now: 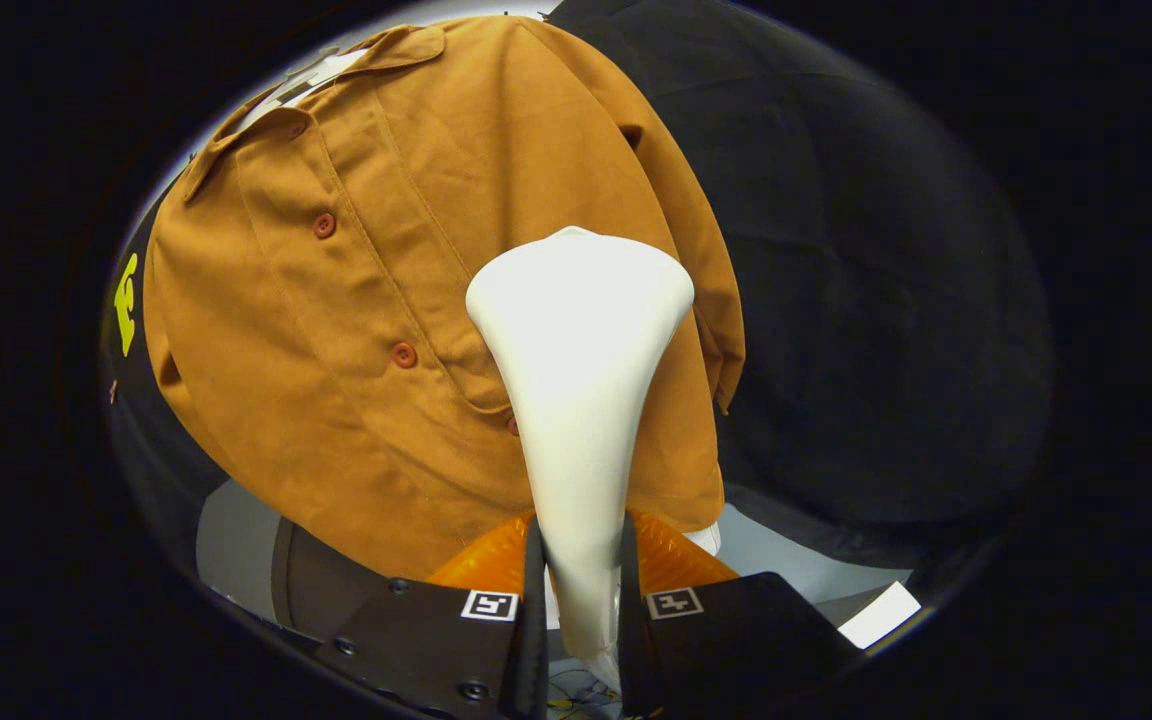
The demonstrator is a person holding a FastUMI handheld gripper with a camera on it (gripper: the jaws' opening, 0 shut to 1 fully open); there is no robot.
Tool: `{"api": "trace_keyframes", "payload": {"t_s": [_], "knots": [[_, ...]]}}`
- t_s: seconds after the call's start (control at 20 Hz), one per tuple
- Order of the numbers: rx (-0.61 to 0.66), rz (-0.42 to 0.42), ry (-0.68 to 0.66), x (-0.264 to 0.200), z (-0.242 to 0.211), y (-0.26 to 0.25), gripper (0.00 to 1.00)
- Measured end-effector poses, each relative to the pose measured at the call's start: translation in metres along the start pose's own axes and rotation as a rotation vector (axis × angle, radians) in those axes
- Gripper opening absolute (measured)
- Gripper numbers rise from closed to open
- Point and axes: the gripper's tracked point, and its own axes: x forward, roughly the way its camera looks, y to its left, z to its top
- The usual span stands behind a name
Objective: Iron the clothes twice with a garment steamer, once on the left side and once on the right side.
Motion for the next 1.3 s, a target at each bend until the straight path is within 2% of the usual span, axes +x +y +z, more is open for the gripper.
{"api": "trace_keyframes", "payload": {"t_s": [0.35, 0.5, 0.7, 0.95, 1.1, 1.3], "knots": [[0.040, -0.067, 0.051, -0.006, -0.025, -0.016, 0.32], [0.064, -0.090, 0.009, -0.024, -0.021, -0.017, 0.32], [0.030, -0.108, -0.089, -0.063, 0.008, -0.004, 0.32], [-0.026, -0.092, -0.248, -0.121, 0.051, 0.048, 0.32], [-0.081, -0.054, -0.325, -0.156, 0.067, 0.103, 0.31], [-0.166, 0.008, -0.420, -0.212, 0.064, 0.184, 0.31]]}}
